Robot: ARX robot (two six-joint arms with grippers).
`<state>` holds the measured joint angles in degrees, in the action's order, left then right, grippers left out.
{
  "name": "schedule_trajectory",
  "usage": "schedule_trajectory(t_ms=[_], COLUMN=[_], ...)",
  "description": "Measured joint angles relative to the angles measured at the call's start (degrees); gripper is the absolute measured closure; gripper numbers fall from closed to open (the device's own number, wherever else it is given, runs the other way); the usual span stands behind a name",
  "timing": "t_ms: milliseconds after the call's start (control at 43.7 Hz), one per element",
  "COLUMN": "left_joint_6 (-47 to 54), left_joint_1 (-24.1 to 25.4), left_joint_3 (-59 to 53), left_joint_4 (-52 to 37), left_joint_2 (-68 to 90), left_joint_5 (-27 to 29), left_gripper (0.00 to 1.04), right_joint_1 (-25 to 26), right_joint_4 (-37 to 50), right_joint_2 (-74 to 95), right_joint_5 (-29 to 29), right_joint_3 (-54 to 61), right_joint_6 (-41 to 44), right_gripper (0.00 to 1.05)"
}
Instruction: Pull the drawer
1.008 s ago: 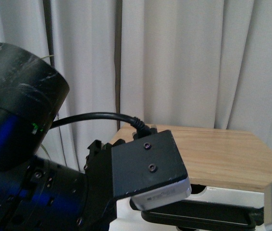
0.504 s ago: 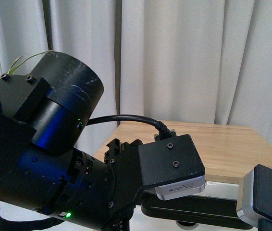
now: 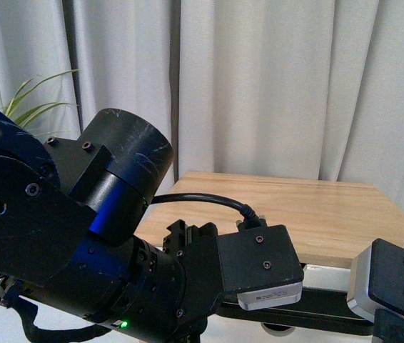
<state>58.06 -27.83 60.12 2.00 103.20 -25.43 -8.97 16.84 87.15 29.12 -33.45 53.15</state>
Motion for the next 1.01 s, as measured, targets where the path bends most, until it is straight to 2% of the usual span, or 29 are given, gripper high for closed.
schedule_trajectory(t_ms=[1008], left_joint_6=[2.12], left_joint_1=[1.77], left_joint_3=[3.13], left_joint_4=[1.77], left_joint_2=[1.60], left_joint_5=[1.42], left_gripper=[0.06], right_joint_1=[-0.55], right_joint_4=[0.28], right_joint_2=[1.20], right_joint_5=[0.96], right_joint_3=[-0.48], right_joint_6=[-0.26], right_gripper=[0.09])
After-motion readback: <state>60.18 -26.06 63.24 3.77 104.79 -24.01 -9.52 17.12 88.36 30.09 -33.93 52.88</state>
